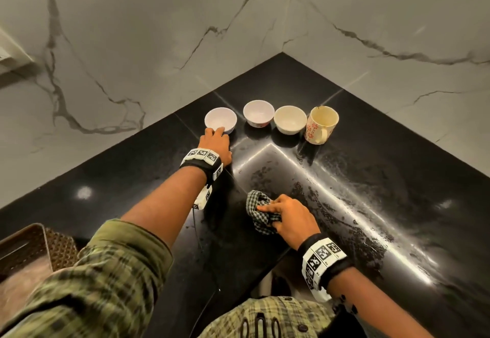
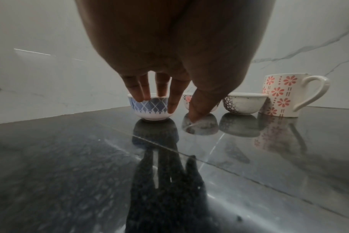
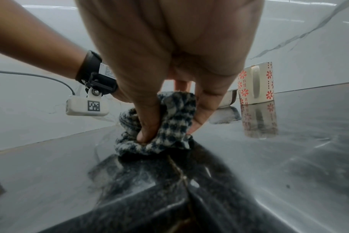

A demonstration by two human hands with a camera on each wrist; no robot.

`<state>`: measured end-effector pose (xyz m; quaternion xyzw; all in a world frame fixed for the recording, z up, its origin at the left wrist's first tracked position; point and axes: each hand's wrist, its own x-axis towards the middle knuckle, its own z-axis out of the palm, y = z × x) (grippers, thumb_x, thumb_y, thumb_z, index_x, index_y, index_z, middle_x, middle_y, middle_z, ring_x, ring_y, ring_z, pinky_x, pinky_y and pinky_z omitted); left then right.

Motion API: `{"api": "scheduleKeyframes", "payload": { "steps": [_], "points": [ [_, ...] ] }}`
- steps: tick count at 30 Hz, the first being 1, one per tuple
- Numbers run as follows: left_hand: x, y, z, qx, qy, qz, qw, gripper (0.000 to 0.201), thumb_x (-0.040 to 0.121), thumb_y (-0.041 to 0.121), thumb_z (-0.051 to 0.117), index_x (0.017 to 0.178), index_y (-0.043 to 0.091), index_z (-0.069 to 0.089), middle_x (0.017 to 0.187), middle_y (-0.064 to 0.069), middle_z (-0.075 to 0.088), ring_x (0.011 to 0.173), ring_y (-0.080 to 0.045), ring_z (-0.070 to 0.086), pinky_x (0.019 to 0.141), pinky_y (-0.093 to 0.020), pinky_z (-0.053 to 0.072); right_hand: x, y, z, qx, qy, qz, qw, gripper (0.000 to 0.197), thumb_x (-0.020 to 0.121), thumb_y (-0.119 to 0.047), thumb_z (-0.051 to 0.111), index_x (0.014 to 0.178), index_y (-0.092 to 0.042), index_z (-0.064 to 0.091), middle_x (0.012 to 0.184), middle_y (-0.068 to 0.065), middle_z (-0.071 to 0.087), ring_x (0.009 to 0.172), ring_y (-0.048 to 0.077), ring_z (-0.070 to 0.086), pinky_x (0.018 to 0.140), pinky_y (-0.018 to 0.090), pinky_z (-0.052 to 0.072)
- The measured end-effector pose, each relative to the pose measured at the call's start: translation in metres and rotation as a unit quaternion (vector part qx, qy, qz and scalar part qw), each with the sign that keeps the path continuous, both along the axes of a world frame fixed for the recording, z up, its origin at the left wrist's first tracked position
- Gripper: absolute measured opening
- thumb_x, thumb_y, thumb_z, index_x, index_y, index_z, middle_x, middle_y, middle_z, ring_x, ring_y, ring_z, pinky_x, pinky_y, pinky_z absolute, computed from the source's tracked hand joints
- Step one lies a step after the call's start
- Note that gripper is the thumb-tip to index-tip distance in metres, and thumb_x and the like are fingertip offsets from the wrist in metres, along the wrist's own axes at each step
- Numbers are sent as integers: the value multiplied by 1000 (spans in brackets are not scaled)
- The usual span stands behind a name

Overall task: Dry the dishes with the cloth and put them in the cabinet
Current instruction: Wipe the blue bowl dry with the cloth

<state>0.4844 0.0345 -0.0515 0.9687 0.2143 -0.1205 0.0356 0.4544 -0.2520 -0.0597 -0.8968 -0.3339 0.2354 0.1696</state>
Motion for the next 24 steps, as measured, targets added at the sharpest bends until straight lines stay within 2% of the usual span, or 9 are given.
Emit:
{"api": "scheduleKeyframes", "payload": {
  "steps": [6,8,12,15,20,22,24],
  "points": [
    [-5,-3,-6,13,-24,4,1000,53,91,33,66,137,9,55,146,-7,46,130,-37,37,105,-48,41,-2,-1,0,4,-5,-8,1000,59,87,-13,70,125,-57,61,115,-18,54,111,14,55,90,36,53],
    [-14,-7,-7,12,-45,4,999,48,93,32,64,134,9,57,141,-6,51,127,-35,39,104,-46,42,-3,-1,-2,10,-10,-11,1000,59,87,-14,69,125,-58,61,116,-19,54,111,13,55,89,36,54],
    [-49,-30,-5,-25,-75,2,997,31,94,35,63,120,19,66,132,0,58,126,-33,38,102,-44,39,-3,-4,-4,15,-17,-3,1000,60,86,-14,67,125,-59,60,118,-19,55,112,13,55,91,36,54],
    [-93,-49,-9,-57,-98,9,994,27,92,39,65,114,24,66,127,3,61,129,-31,36,102,-44,35,-6,-5,-4,16,-23,19,999,57,87,-18,64,128,-57,59,123,-17,55,113,14,55,92,37,54],
    [-156,-74,-23,-134,-174,23,975,26,85,40,72,106,28,64,117,5,63,135,-31,34,104,-49,29,-14,-10,-5,3,-47,21,999,54,85,-43,62,137,-51,53,131,-15,52,115,16,51,90,37,54],
    [-179,-82,-30,-139,-194,26,971,27,84,45,71,105,30,64,115,7,65,137,-29,34,102,-48,29,-17,-10,-8,-2,-64,25,998,57,82,-60,64,136,-47,52,130,-14,50,118,16,49,88,37,54],
    [-196,-91,-32,-151,-222,31,963,30,82,49,71,104,30,63,113,10,64,133,-27,38,98,-42,31,-19,-9,-7,-11,-85,37,996,59,78,-69,65,129,-44,51,126,-12,48,117,17,48,85,36,54]
  ]
}}
